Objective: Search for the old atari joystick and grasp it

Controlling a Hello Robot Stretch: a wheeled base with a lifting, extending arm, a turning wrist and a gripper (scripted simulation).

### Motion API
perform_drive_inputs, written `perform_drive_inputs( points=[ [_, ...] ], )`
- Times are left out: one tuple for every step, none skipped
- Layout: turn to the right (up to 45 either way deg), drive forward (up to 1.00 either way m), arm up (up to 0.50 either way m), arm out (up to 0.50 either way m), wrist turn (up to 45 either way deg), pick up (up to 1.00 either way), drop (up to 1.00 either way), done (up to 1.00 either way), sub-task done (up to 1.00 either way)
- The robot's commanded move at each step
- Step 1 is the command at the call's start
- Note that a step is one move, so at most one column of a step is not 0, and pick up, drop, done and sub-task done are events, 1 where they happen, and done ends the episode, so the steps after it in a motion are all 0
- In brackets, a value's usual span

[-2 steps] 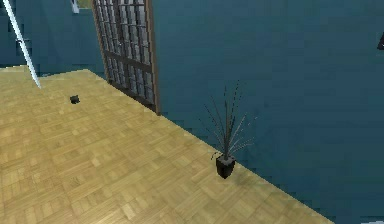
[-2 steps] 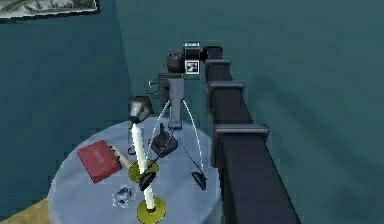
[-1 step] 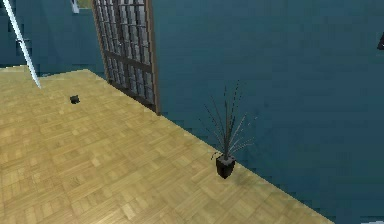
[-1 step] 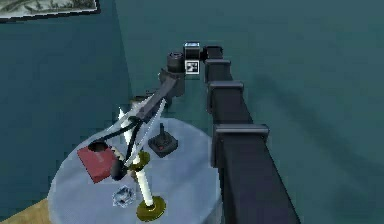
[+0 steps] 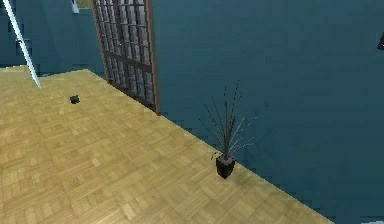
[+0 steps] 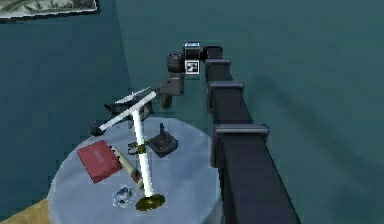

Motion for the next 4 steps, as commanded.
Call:
perform_drive_inputs(
  points=[
    [0.0,0.00,0.00,0.00,45.0,0.00,0.00,0.00,0.00],
    [0.0,0.00,0.00,0.00,12.0,0.00,0.00,0.00,0.00],
    [0.0,0.00,-0.30,0.00,0.0,0.00,0.00,0.00,0.00],
    [0.0,0.00,0.00,0.00,0.0,1.00,0.00,0.00,0.00]
  ],
)
